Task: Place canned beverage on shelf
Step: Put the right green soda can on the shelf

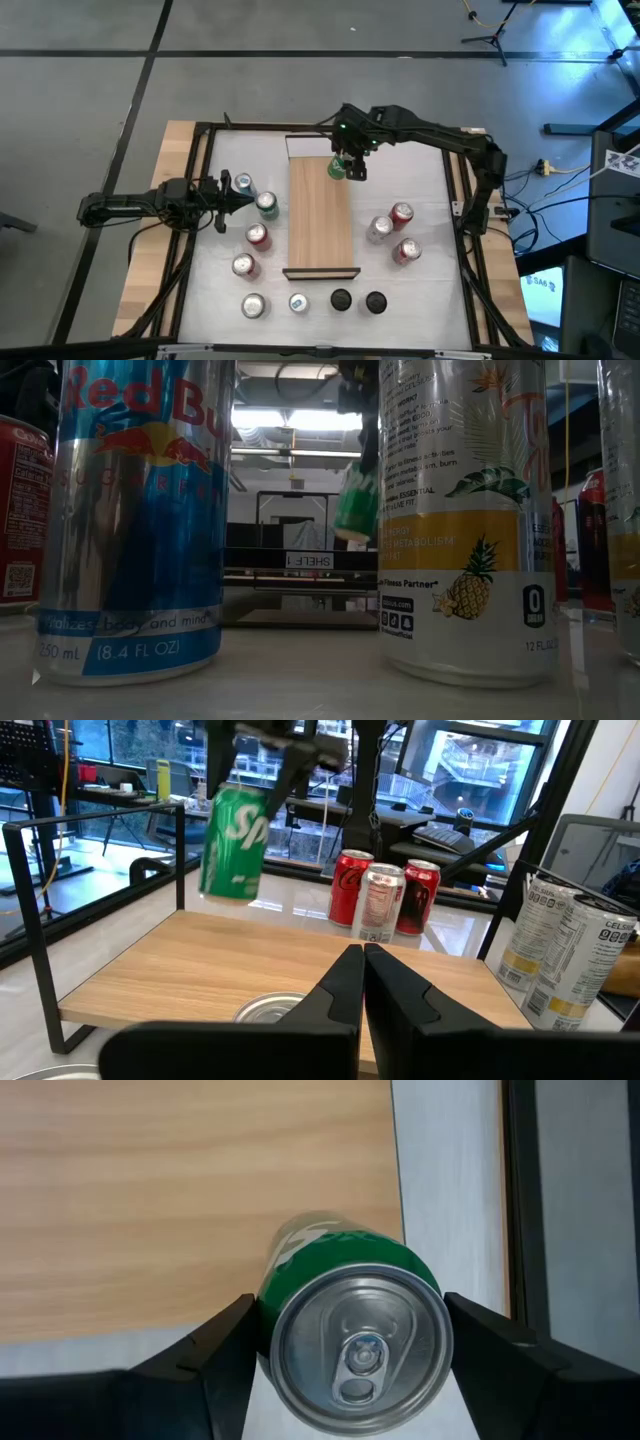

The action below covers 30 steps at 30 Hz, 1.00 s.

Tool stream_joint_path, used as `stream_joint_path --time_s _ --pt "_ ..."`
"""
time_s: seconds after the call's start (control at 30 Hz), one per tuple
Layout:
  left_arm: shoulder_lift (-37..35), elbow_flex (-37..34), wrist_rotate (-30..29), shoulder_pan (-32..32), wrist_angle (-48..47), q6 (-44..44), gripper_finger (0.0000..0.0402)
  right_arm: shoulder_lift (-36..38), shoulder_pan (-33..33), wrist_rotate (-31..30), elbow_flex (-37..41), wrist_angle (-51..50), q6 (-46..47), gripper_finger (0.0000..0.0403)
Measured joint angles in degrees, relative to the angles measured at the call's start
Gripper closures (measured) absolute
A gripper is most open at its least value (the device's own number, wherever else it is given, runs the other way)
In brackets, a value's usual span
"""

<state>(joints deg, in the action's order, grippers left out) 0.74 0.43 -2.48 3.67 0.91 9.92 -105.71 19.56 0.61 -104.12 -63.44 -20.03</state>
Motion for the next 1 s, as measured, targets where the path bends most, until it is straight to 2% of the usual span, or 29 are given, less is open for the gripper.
stream_joint_path --time_s 0.3,0.47,1.0 --pt "0.0 0.0 0.0 0.0 0.0 0.0 0.0395 -4.0 3.5 0.0 0.0 0.0 -1.5 0.0135" --pt "0.0 0.0 0.0 0.0 0.0 0.0 0.0395 -4.0 3.3 2.0 0.0 1.2 -2.7 0.0135" --pt "0.0 0.0 0.0 0.0 0.0 0.0 0.0395 -6.4 3.3 3.0 -0.4 4.6 -4.5 0.0134"
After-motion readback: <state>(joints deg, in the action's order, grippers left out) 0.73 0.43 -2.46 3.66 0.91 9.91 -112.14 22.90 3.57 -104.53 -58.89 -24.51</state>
